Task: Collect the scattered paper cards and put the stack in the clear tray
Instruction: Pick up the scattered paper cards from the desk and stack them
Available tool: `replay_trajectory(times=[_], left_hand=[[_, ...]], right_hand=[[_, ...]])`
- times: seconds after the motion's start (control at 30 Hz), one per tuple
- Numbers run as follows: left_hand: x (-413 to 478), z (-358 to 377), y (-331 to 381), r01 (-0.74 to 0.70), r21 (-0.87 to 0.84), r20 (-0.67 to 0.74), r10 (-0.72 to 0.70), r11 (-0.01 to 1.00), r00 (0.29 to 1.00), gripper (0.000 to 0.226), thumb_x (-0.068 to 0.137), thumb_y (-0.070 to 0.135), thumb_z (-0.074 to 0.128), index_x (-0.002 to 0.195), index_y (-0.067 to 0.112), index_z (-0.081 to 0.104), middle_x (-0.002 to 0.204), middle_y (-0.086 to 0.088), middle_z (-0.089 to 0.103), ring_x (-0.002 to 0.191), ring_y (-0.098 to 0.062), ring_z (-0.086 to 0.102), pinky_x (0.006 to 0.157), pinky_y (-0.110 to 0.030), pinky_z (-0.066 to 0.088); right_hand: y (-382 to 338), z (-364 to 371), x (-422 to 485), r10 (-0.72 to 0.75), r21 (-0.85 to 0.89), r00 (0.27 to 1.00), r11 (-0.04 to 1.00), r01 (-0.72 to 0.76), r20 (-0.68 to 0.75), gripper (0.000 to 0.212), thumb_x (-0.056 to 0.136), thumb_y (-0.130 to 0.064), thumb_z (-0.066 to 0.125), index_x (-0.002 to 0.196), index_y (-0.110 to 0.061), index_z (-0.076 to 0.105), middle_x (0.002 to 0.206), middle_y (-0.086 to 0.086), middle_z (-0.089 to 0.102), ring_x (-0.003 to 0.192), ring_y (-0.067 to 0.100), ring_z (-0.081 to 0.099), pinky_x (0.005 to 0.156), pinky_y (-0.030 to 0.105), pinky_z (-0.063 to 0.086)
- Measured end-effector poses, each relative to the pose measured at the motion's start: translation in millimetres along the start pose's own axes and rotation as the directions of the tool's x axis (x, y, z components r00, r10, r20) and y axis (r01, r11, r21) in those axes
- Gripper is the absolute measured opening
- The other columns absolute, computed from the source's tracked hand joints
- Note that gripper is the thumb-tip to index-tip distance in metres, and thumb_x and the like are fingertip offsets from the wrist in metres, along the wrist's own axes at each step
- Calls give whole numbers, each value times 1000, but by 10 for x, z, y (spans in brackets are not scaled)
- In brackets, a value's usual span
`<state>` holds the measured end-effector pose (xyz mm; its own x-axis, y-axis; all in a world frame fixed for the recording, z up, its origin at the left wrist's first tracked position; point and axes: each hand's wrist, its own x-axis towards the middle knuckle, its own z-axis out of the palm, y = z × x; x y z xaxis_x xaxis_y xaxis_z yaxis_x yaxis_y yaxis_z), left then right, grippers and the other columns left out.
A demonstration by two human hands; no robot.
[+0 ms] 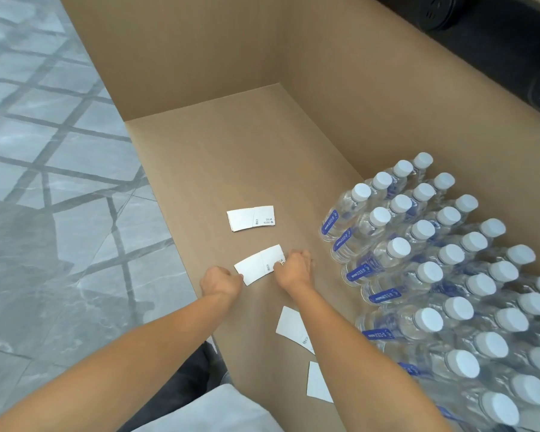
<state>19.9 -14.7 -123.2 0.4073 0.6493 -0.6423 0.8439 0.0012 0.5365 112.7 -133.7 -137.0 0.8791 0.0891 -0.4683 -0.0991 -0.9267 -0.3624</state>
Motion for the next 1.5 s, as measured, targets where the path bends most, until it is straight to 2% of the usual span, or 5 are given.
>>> replay_trajectory(times=[0.13,0.43,0.73,1.03,1.5], left_hand=[[30,73,-11,43,-116,-17,-46,992,999,25,81,19,67,57,17,62,72,-7,70,75,-29,67,78,-32,58],[65,93,17,163,-315,41,-158,935,987,18,76,22,80,85,12,68,105,-15,74,103,-32,70,92,-42,58],[269,-102,160,137,-498,137,-78,857,987,19,81,-10,70,83,6,60,109,-21,70,66,-17,67,86,-34,60],[553,-353,662,41,-506,96,9,861,995,19,81,-9,70,95,3,63,112,-22,70,83,-28,70,85,-34,60],[1061,-269,888,75,-375,27,-70,924,997,21,77,3,76,72,19,62,94,-13,73,68,-21,67,85,-35,61]], right_hand=[[-8,31,26,-14,19,999,1000,15,-29,33,90,-19,47,117,-6,60,132,11,45,124,33,41,98,37,41],[-57,70,-8,71,216,997,974,-71,9,34,89,-17,53,118,0,57,130,18,53,121,31,51,100,32,41],[-161,-78,32,136,361,990,926,-113,-39,20,87,-8,56,104,-6,66,116,16,68,111,32,63,96,34,51],[-581,-292,298,130,463,988,883,-77,-84,25,83,-5,53,67,-23,50,103,17,73,96,35,70,87,43,57],[-849,-269,864,97,352,991,934,-59,-92,25,85,-2,53,101,-6,72,108,13,72,107,28,63,91,27,50]])
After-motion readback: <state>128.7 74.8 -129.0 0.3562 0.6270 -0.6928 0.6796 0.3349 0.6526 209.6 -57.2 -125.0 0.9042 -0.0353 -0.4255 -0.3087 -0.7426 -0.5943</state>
